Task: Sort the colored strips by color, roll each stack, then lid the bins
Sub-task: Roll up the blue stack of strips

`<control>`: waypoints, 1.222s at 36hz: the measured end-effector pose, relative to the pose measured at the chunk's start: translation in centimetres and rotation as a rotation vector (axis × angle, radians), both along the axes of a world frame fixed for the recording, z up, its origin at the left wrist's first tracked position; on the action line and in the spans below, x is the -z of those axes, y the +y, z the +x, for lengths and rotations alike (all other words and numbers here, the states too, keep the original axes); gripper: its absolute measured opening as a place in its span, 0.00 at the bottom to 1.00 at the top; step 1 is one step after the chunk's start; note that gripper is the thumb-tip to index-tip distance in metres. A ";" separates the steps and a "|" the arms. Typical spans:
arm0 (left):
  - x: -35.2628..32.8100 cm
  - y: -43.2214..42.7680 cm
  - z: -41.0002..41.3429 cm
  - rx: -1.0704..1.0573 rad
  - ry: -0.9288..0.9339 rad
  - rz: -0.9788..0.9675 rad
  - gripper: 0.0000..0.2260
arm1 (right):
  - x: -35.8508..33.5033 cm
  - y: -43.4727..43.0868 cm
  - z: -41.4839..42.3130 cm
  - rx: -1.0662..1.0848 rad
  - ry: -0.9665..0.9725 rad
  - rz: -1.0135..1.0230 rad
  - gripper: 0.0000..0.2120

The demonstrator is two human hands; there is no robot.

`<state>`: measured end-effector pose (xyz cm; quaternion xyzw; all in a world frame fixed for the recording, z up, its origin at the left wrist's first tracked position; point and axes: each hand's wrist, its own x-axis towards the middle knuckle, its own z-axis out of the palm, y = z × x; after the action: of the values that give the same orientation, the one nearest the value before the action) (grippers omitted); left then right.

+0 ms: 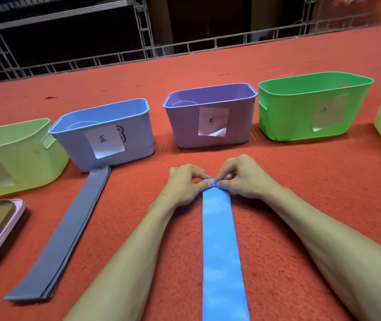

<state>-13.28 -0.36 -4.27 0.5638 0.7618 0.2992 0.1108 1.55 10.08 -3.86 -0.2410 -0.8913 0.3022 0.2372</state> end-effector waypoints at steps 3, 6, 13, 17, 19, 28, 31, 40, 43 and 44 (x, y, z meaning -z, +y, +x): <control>0.0 -0.2 0.2 0.003 -0.055 0.035 0.03 | 0.0 -0.1 0.1 0.012 0.018 -0.022 0.05; 0.4 0.0 0.2 -0.005 -0.090 0.051 0.06 | 0.2 0.0 0.2 -0.002 0.046 -0.043 0.08; 0.1 -0.3 0.8 0.028 -0.112 0.085 0.06 | 0.9 0.7 0.1 0.019 0.004 -0.035 0.05; 0.1 -0.2 1.1 0.039 -0.100 0.140 0.06 | 0.7 0.9 0.2 -0.009 -0.077 -0.053 0.04; 0.2 -0.2 1.2 0.036 -0.069 0.173 0.06 | 0.8 1.1 0.1 -0.001 -0.078 -0.059 0.05; 0.1 0.0 1.5 0.012 -0.094 0.333 0.11 | 0.7 0.9 0.0 -0.039 0.058 -0.093 0.04; 0.2 0.2 1.5 0.010 -0.150 0.363 0.13 | 0.4 0.8 0.0 -0.038 0.123 -0.110 0.03; 0.3 0.3 1.4 0.051 -0.397 0.325 0.08 | 0.4 0.4 0.6 -0.026 0.264 -0.310 0.06; -0.1 0.2 1.5 0.038 -0.505 0.315 0.05 | 0.1 0.0 0.6 -0.023 0.308 -0.354 0.08; -0.1 0.2 1.5 0.034 -0.527 0.296 0.04 | 0.1 -0.1 0.6 -0.022 0.321 -0.366 0.09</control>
<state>-11.75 -0.14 -4.15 0.4893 0.6454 0.5412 0.2261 2.17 9.99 -3.92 -0.2189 -0.7751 0.4957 0.3249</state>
